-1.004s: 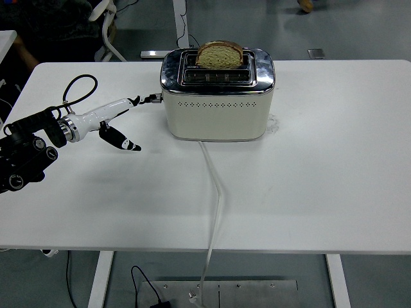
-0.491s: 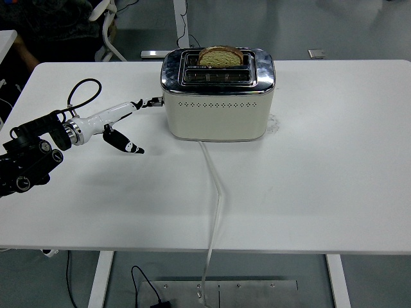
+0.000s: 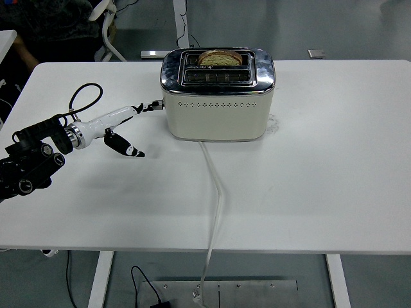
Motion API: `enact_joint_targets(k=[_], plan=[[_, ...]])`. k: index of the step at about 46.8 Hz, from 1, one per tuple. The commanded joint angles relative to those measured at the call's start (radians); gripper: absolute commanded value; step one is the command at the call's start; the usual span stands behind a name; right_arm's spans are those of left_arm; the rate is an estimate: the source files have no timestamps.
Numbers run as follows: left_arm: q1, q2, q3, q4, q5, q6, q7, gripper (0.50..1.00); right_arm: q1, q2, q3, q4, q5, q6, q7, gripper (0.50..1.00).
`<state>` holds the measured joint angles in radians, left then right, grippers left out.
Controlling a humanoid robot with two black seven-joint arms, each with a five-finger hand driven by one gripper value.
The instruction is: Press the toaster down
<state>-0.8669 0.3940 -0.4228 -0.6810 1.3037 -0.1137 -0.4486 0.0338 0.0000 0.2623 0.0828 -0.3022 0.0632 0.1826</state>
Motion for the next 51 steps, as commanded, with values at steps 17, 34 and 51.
enact_joint_targets(k=[17, 34, 51], plan=[[0.009, -0.003, 0.001, 0.020, -0.031, 0.002, 0.001, 1.000, 0.000, 0.000, 0.000, 0.000, 0.000, 0.000, 0.000, 0.998], [0.019, -0.004, 0.001, 0.021, -0.034, 0.002, 0.001, 1.000, 0.000, 0.000, 0.000, 0.000, 0.000, 0.000, 0.000, 0.998], [0.038, -0.003, 0.001, 0.028, -0.095, 0.002, 0.001, 1.000, 0.000, 0.000, 0.000, 0.000, 0.000, 0.001, 0.000, 0.998]])
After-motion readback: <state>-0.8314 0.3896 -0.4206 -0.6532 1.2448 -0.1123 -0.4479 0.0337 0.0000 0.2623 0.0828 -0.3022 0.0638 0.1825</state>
